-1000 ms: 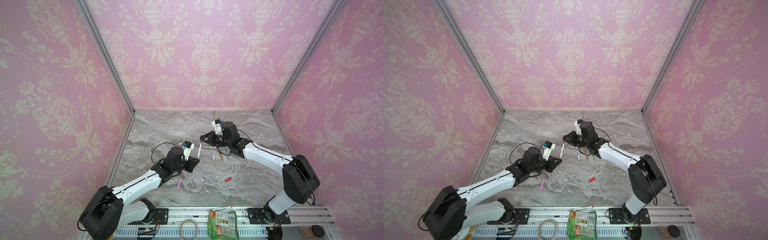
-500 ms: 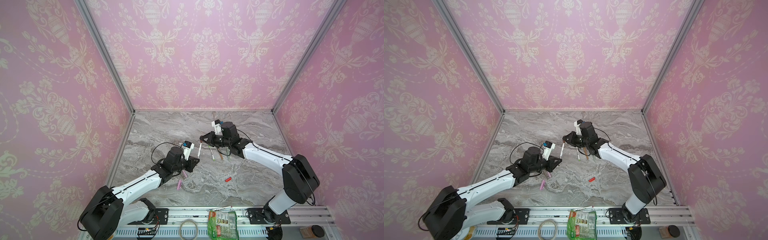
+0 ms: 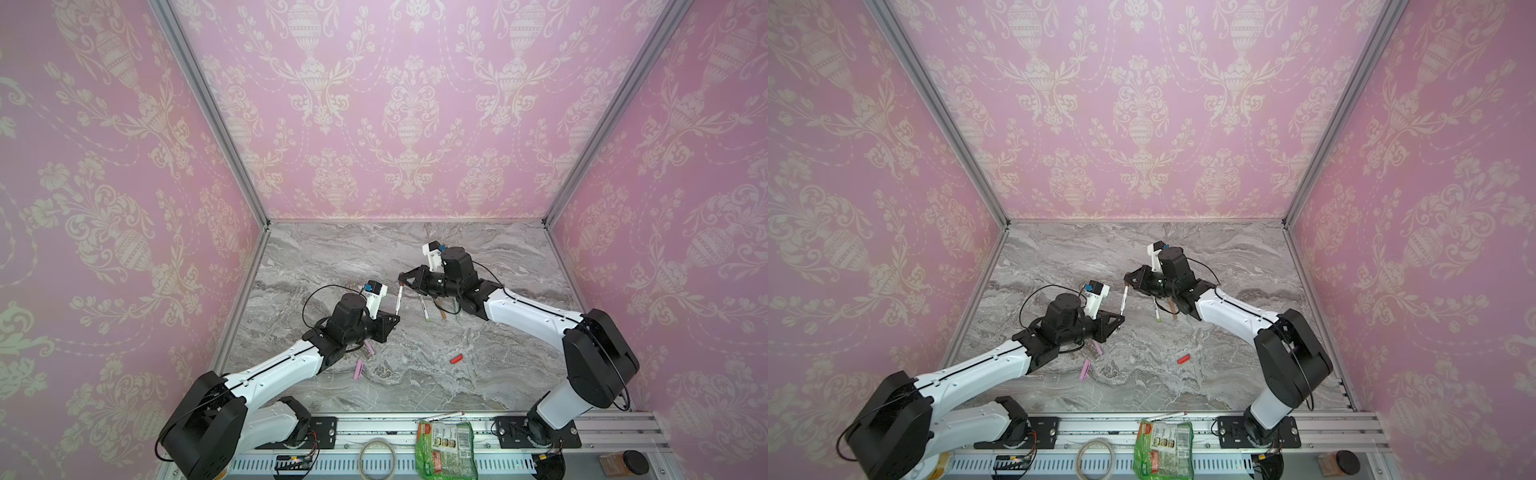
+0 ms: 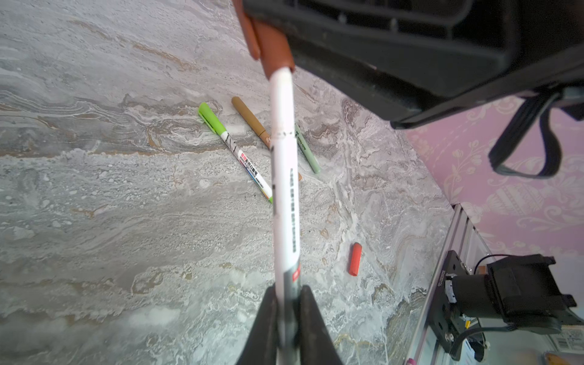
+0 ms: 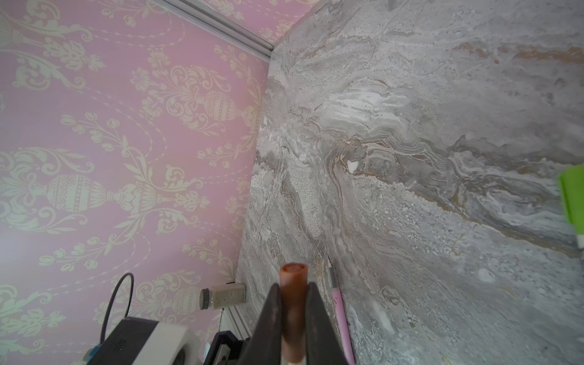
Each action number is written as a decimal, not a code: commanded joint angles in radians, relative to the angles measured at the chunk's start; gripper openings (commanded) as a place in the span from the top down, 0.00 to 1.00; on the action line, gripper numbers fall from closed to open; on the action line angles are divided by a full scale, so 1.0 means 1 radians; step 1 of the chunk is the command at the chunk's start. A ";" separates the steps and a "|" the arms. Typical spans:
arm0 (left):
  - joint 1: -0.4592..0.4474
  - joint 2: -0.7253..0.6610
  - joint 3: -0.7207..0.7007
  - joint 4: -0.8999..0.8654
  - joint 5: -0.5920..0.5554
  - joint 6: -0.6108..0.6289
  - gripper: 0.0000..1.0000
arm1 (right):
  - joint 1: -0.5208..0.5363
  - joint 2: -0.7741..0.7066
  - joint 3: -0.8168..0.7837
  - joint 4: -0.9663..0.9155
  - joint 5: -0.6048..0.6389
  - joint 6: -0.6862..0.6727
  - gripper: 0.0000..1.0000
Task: Insert pens into pen caps
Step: Put on the pen cap to the pen.
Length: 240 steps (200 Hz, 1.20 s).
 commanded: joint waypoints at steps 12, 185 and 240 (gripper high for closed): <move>-0.004 0.028 -0.001 0.220 -0.056 -0.108 1.00 | 0.032 -0.016 -0.029 0.023 -0.001 0.008 1.00; 0.019 0.007 0.195 0.102 -0.116 0.077 1.00 | 0.081 0.027 -0.029 -0.125 -0.066 -0.206 1.00; 0.022 -0.009 0.194 0.156 -0.141 0.068 1.00 | 0.087 0.032 -0.082 -0.038 -0.097 -0.137 1.00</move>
